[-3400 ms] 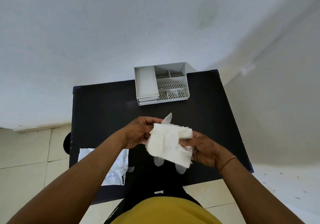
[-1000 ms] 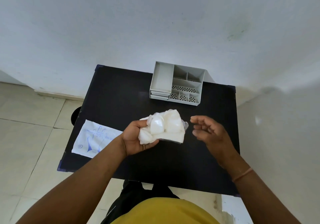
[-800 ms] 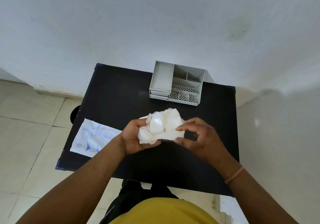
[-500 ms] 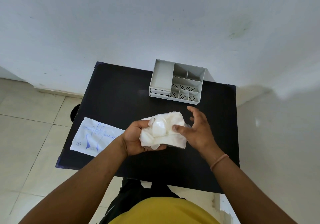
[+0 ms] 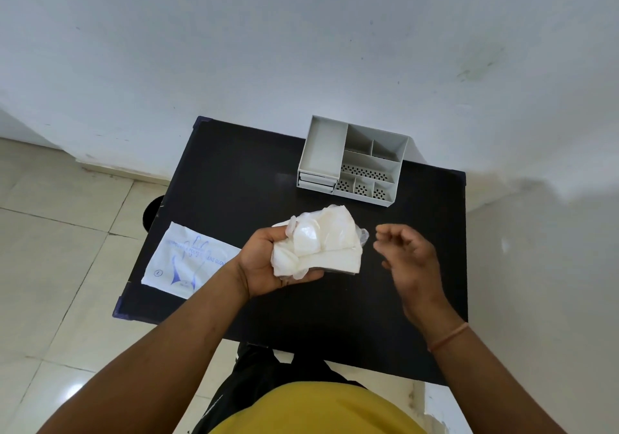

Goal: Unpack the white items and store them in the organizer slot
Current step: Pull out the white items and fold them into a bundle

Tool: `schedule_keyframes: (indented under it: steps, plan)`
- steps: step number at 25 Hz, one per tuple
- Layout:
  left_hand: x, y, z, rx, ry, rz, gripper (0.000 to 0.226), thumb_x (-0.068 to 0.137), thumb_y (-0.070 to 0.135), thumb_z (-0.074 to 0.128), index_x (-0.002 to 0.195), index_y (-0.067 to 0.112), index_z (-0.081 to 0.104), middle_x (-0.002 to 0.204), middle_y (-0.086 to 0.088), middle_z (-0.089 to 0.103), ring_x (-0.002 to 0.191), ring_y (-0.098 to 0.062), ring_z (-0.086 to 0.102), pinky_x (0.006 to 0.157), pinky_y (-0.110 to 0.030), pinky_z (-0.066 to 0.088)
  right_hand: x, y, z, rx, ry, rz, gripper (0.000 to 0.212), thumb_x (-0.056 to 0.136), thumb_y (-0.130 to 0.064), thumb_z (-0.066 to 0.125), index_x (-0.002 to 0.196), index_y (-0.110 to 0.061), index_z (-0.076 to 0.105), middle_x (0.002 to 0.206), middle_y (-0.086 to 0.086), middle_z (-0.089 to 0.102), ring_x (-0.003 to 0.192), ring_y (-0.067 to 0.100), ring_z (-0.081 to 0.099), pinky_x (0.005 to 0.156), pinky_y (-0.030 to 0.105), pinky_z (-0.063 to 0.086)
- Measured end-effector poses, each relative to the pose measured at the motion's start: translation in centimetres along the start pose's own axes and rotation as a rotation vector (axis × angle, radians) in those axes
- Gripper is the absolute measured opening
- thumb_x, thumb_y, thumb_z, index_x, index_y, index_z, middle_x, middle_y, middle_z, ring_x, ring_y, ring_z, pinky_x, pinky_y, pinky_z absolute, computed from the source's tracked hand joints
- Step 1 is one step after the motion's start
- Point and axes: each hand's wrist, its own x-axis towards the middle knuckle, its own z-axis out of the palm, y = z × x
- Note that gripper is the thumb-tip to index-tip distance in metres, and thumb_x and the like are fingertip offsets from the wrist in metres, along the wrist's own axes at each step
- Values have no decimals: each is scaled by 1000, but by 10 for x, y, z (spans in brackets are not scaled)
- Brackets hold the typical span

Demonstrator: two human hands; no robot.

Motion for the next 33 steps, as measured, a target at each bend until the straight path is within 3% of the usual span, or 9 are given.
schedule_keyframes:
  steps: [2, 4, 8, 11, 20, 23, 27, 30, 33]
  plan:
    - [1, 2, 3, -11, 23, 8, 45, 87, 23, 77, 132, 13, 77, 135, -27, 74, 121, -53, 70, 84, -66, 64, -7, -3, 5, -429, -98, -460, 57, 81, -47, 77, 136, -42, 59, 146, -8, 57, 136, 12, 52, 110, 38, 47]
    - [4, 2, 6, -6, 41, 10, 50, 87, 26, 78, 135, 13, 74, 139, -27, 71, 126, -53, 67, 88, -69, 62, -11, -5, 18, -729, -192, -620, 98, 76, -72, 72, 159, -41, 30, 171, -4, 25, 158, 17, 22, 126, 47, 20]
    - [14, -3, 15, 58, 63, -33, 51, 93, 35, 72, 139, 12, 71, 141, -24, 69, 133, -50, 64, 106, -67, 49, -8, -8, 45, -776, -239, -469, 121, 68, -93, 58, 164, -43, 5, 178, 0, -4, 163, 21, -3, 128, 58, 3]
    - [17, -8, 24, 83, 40, -63, 46, 94, 35, 70, 134, 12, 76, 133, -22, 74, 116, -40, 75, 96, -61, 62, 5, -9, 55, -680, -200, -273, 120, 68, -88, 64, 162, -45, 4, 178, 0, -5, 163, 21, -4, 127, 64, 5]
    - [12, -9, 24, 237, -23, -130, 66, 86, 41, 84, 142, 10, 69, 132, -23, 74, 121, -44, 72, 98, -62, 61, 18, -10, 54, -695, -189, 42, 126, 64, -81, 73, 162, -38, 7, 177, 7, 4, 162, 30, 8, 124, 68, 19]
    - [10, -5, 22, 298, 12, -119, 52, 79, 22, 91, 128, 12, 78, 128, -21, 77, 119, -42, 75, 91, -60, 65, 20, -12, 45, -463, -297, 49, 125, 65, -63, 87, 162, -42, 12, 172, 0, 20, 155, 25, 28, 120, 55, 36]
    - [6, 4, 14, 291, 46, -120, 47, 75, 18, 95, 120, 17, 83, 122, -17, 81, 116, -42, 77, 82, -57, 66, 31, -8, 3, 179, -369, 245, 95, 80, -38, 87, 158, -37, 33, 145, 0, 63, 117, 19, 72, 92, 38, 62]
    - [3, 10, 7, 297, 54, -141, 49, 70, 18, 98, 118, 16, 84, 121, -17, 81, 116, -43, 76, 80, -57, 66, 35, 14, -24, 511, -465, 490, 69, 88, -23, 78, 150, -14, 49, 133, 15, 74, 115, 32, 74, 87, 45, 64]
    - [2, 14, 5, 320, 30, -182, 51, 70, 18, 98, 119, 15, 84, 124, -18, 80, 118, -44, 75, 80, -57, 67, 29, 30, -22, 574, -664, 548, 63, 80, -19, 88, 138, -16, 66, 139, 20, 69, 122, 39, 69, 94, 50, 62]
